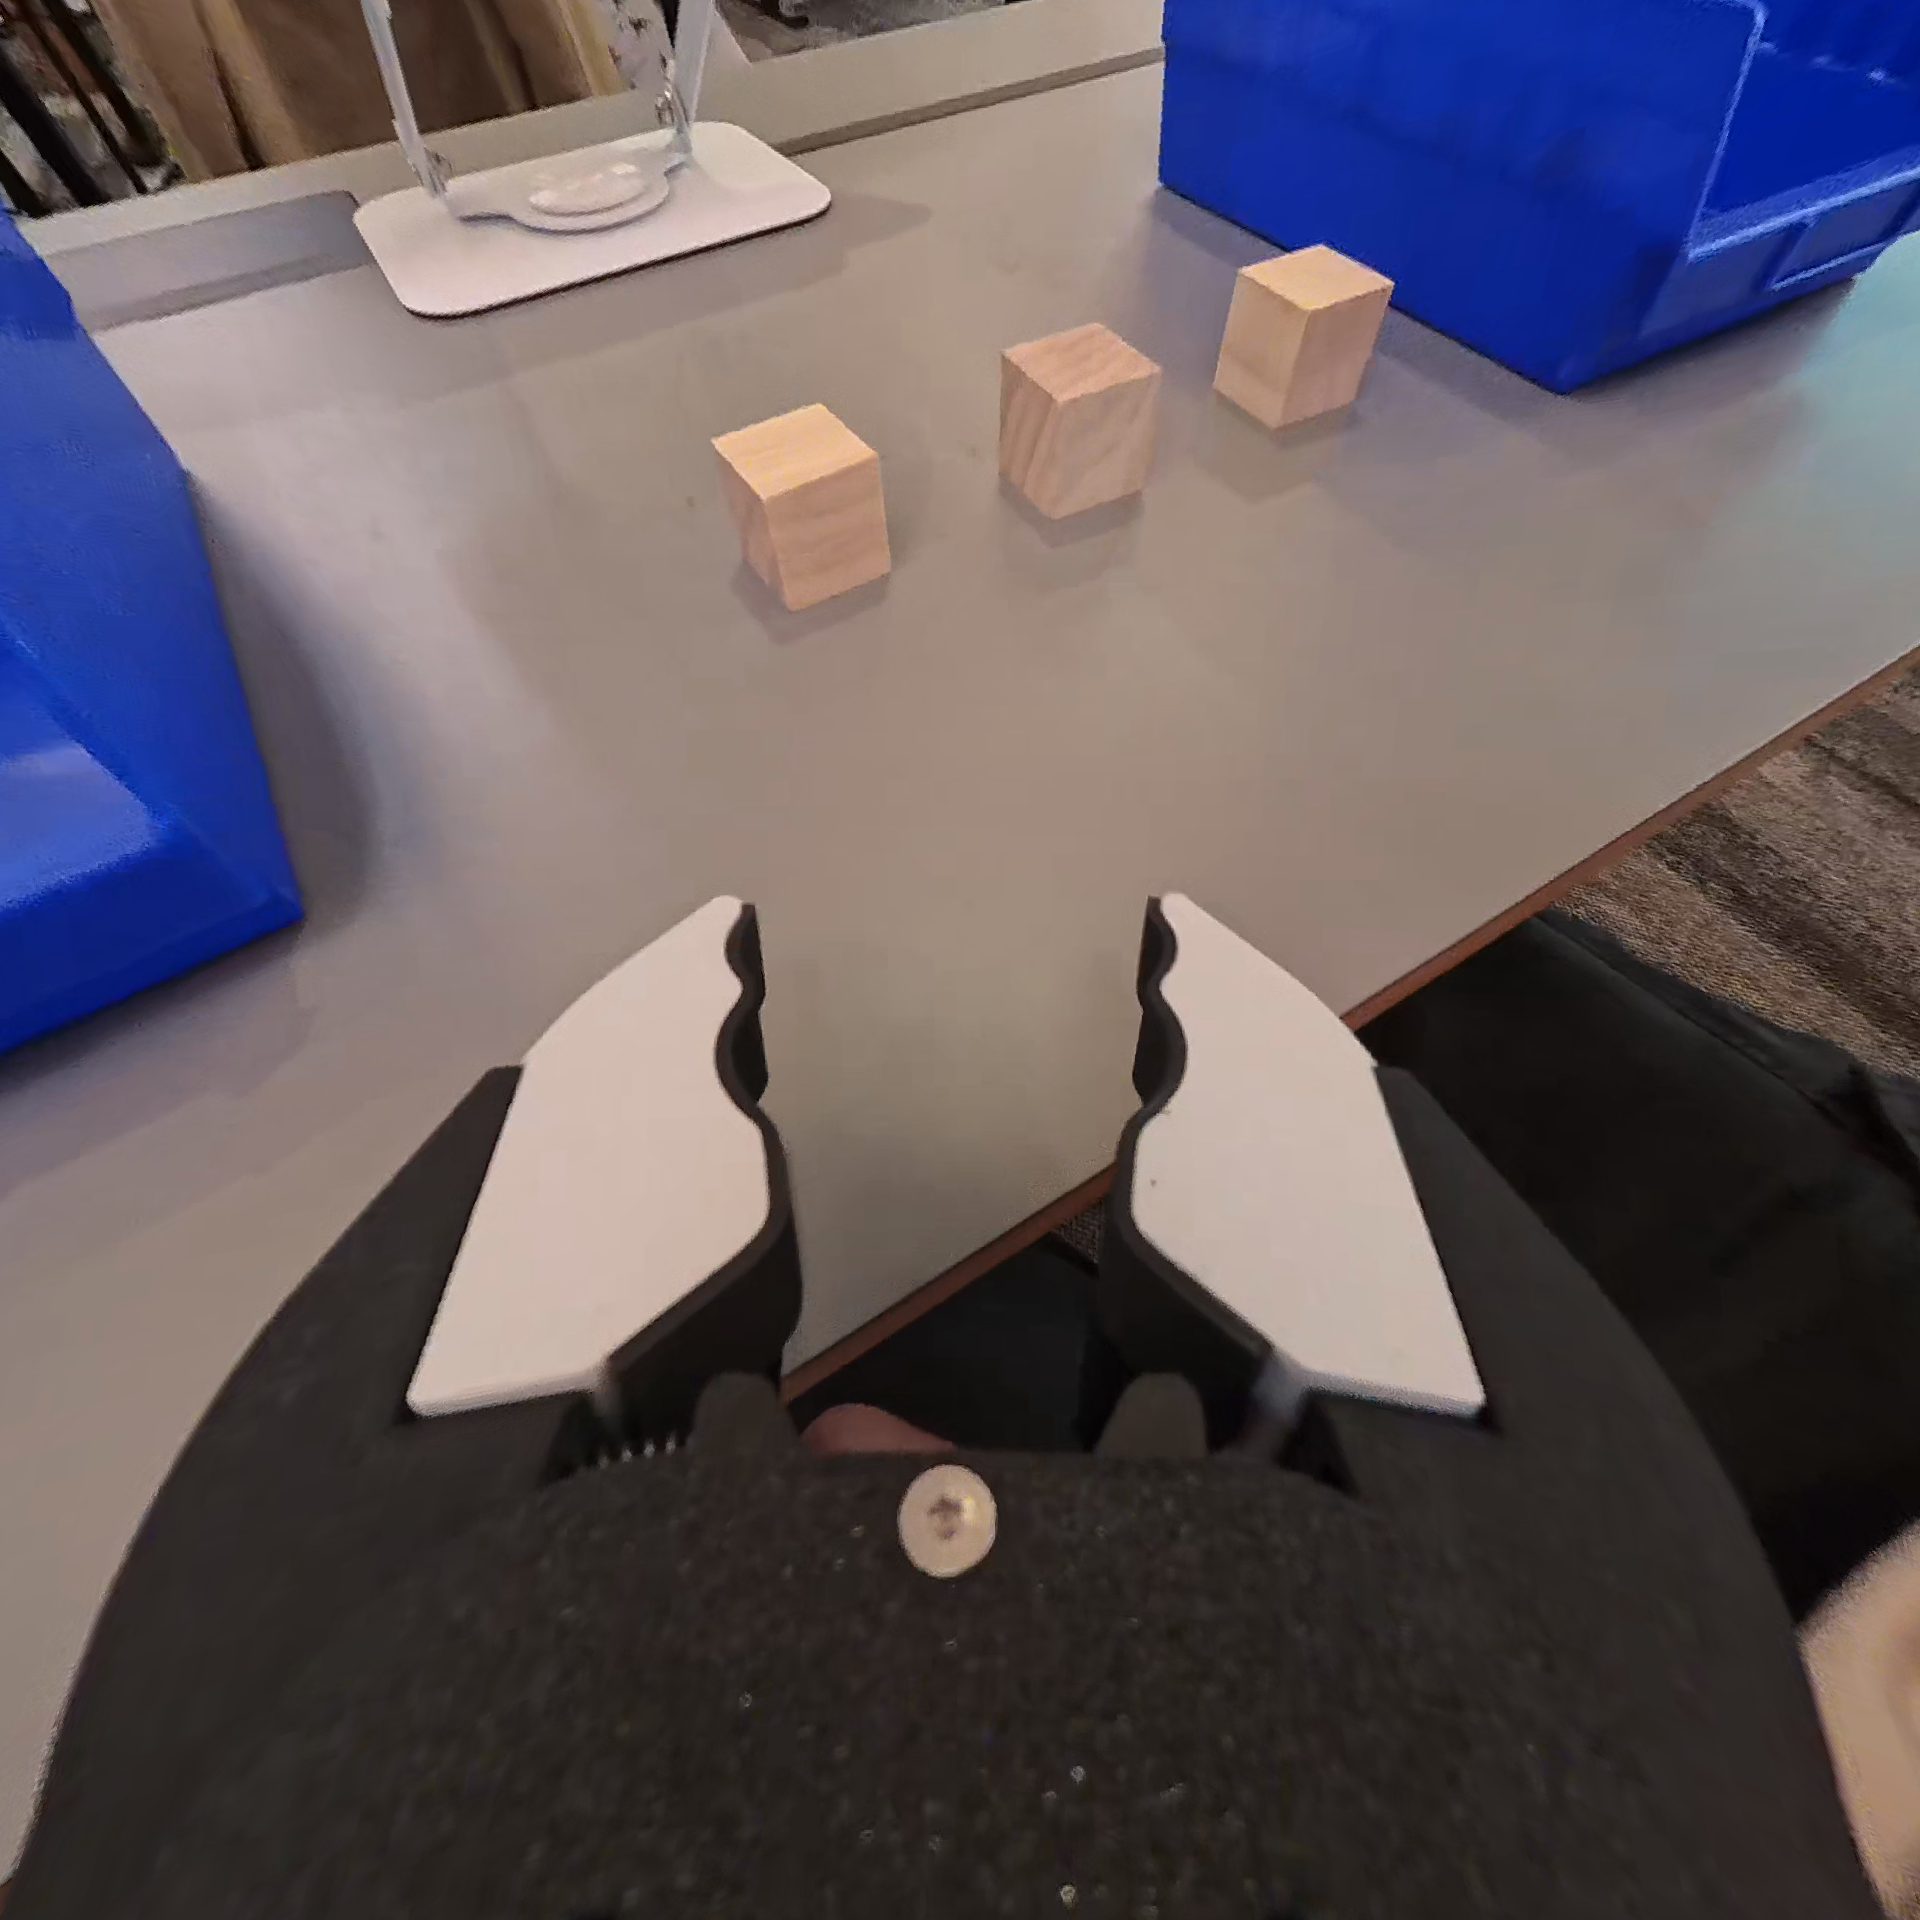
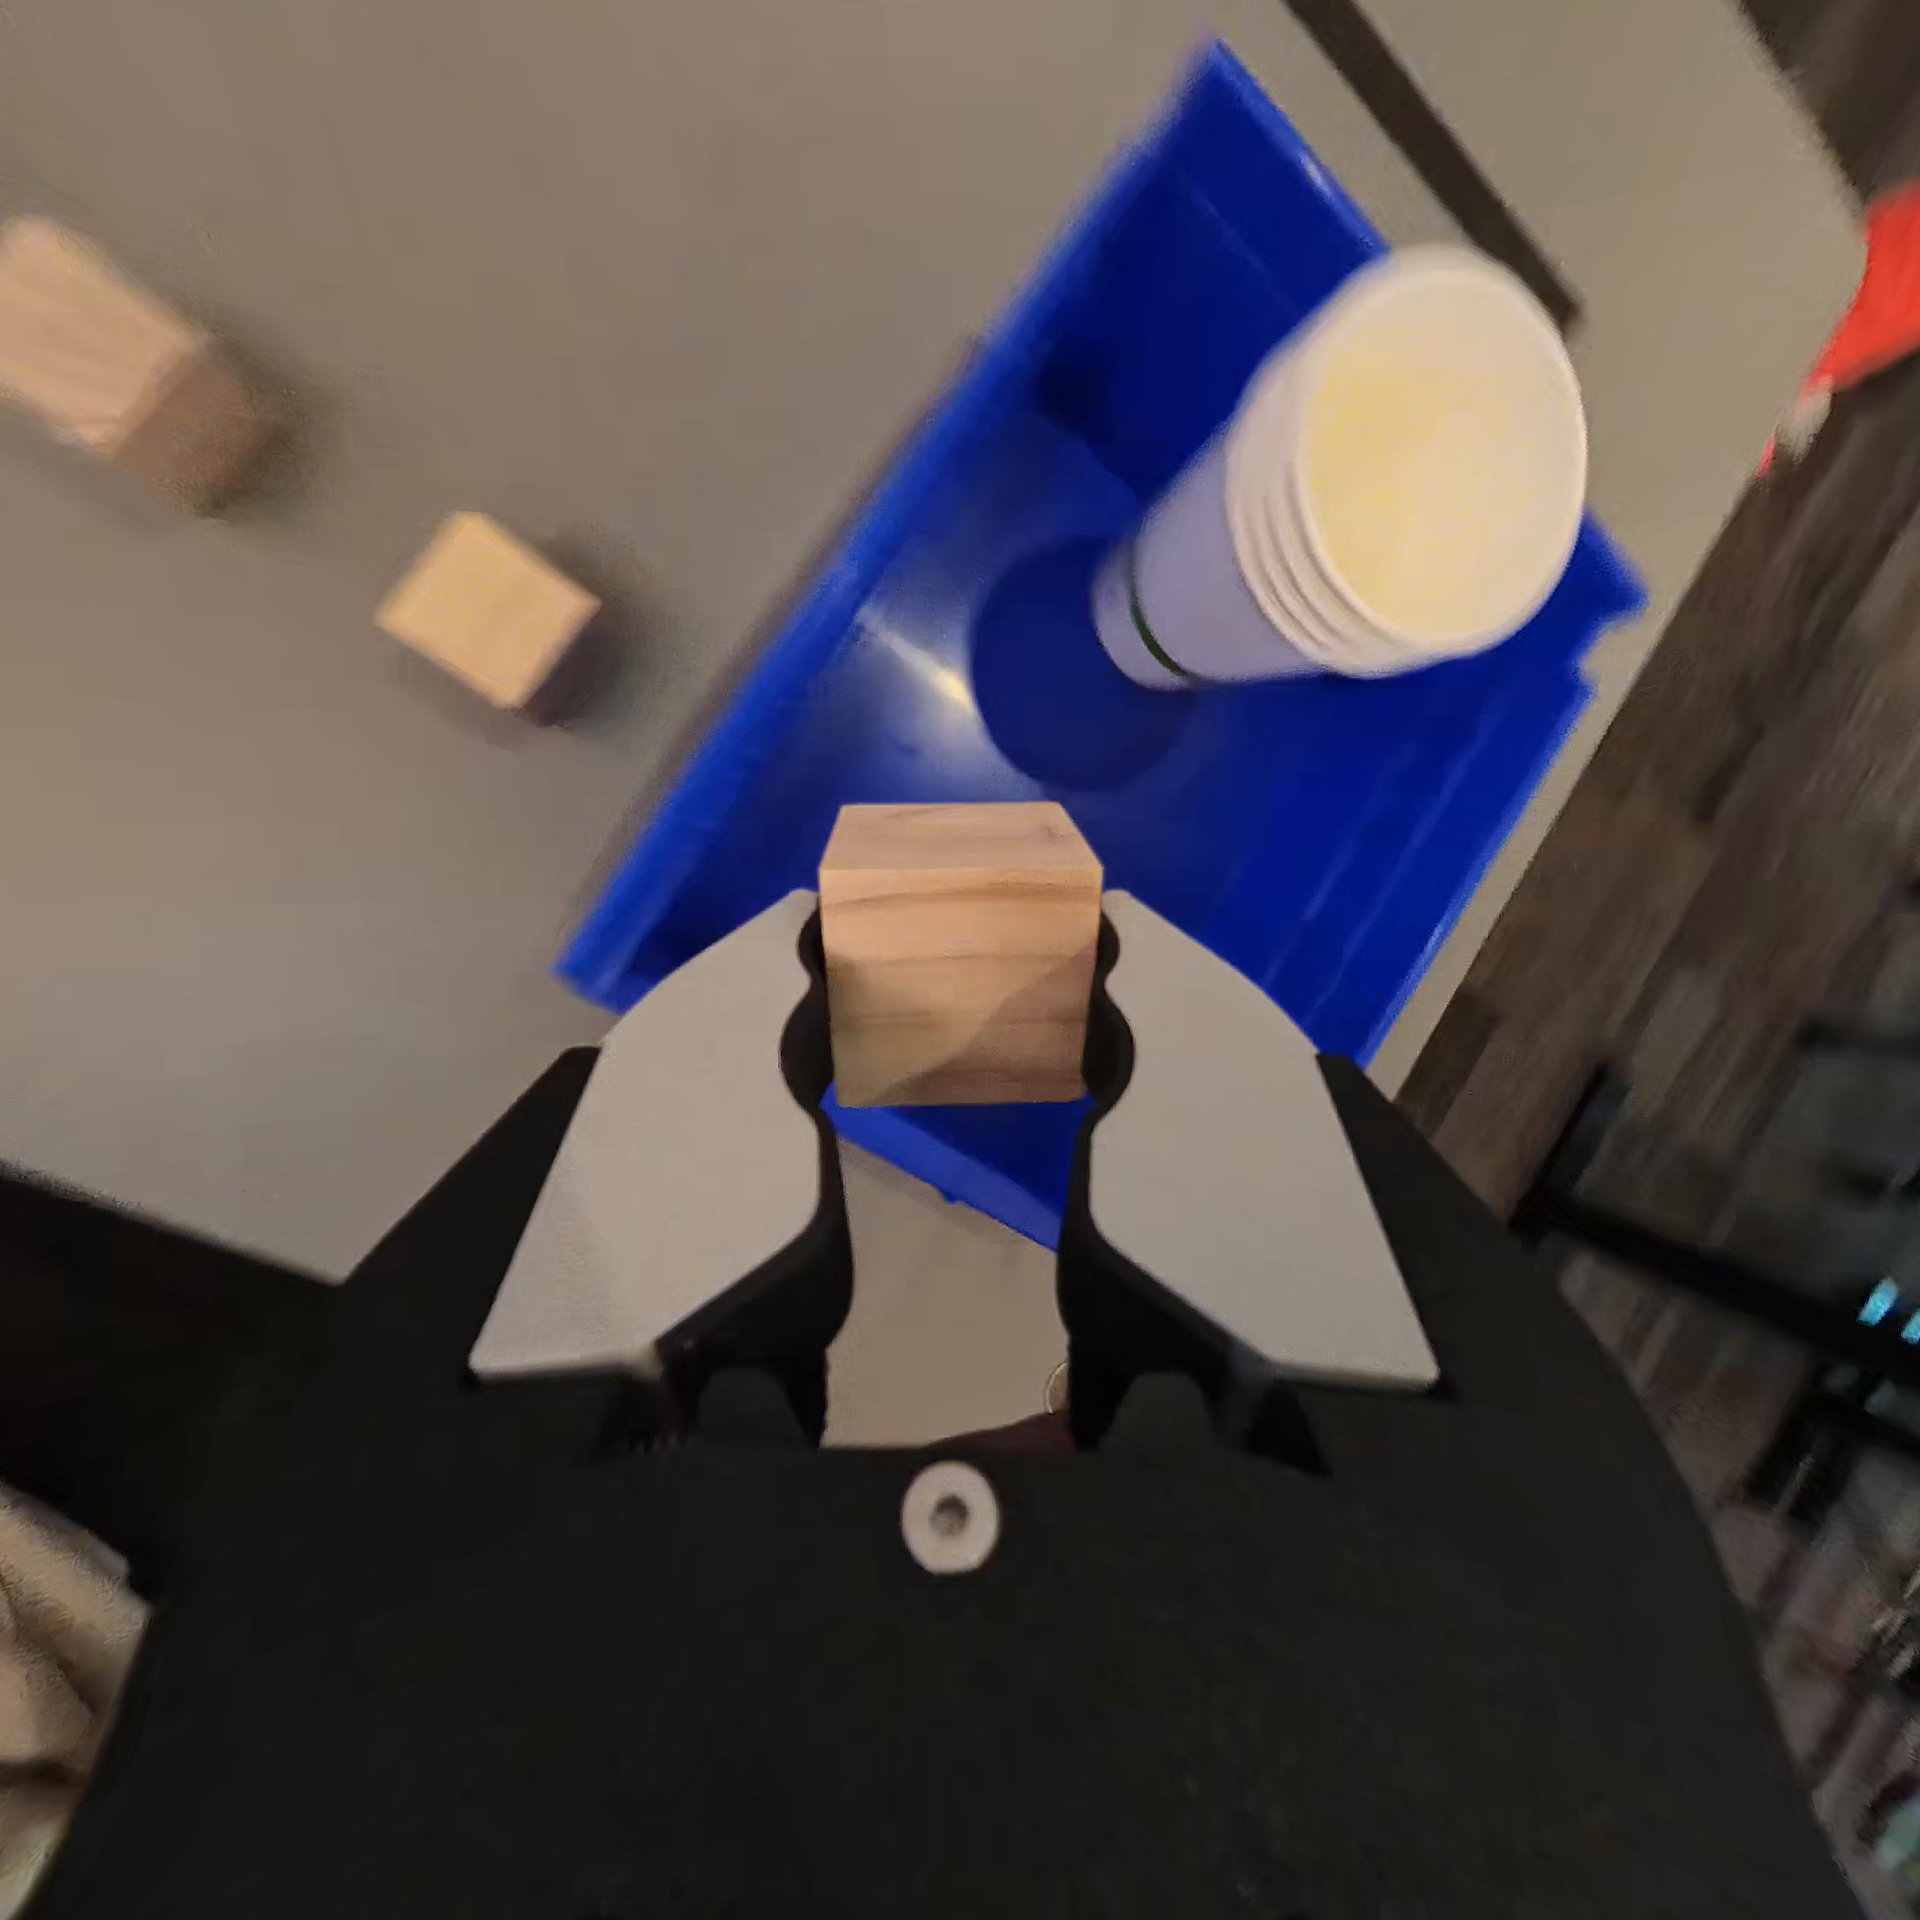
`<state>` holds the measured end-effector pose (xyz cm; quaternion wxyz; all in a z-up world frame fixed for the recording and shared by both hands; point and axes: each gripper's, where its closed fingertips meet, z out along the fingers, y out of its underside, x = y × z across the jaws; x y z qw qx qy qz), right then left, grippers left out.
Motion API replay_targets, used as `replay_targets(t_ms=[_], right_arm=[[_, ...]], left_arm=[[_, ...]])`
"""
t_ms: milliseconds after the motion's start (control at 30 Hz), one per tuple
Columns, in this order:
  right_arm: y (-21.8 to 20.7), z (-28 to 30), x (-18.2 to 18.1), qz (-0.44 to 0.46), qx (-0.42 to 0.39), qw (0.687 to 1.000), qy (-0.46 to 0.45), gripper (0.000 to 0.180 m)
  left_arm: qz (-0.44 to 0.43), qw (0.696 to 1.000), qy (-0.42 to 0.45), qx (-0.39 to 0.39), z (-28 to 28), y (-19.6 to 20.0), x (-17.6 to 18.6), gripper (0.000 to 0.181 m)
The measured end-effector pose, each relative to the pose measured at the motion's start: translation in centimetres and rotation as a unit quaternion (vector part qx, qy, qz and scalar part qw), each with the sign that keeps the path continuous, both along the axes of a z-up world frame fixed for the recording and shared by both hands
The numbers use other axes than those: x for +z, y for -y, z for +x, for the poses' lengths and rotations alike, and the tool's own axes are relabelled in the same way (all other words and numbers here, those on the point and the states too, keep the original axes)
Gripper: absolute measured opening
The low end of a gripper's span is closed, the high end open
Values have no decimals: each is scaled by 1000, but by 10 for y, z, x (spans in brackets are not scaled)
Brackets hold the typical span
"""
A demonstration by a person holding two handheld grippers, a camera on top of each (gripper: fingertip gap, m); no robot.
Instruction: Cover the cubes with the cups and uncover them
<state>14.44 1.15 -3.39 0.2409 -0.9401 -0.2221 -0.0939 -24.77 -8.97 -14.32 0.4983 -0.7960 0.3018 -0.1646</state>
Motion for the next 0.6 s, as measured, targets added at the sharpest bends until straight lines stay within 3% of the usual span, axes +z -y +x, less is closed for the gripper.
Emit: replay_targets(t_ms=[133, 267, 433, 600], right_arm=[[-19, 60, -67, -61, -140, 988, -32, 46], [-25, 82, -123, -132, -232, 962, -62, 46], [-29, 101, -143, -153, -310, 935, -84, 46], [-26, 105, -151, -150, -324, 929, -98, 46]], left_arm=[[14, 1000, 8, -1, 3, -1, 10, 68], [20, 1000, 12, 1, 4, 0, 14, 66], [16, 1000, 1, -5, 7, 1, 9, 66], [16, 1000, -4, -11, 8, 3, 7, 66]])
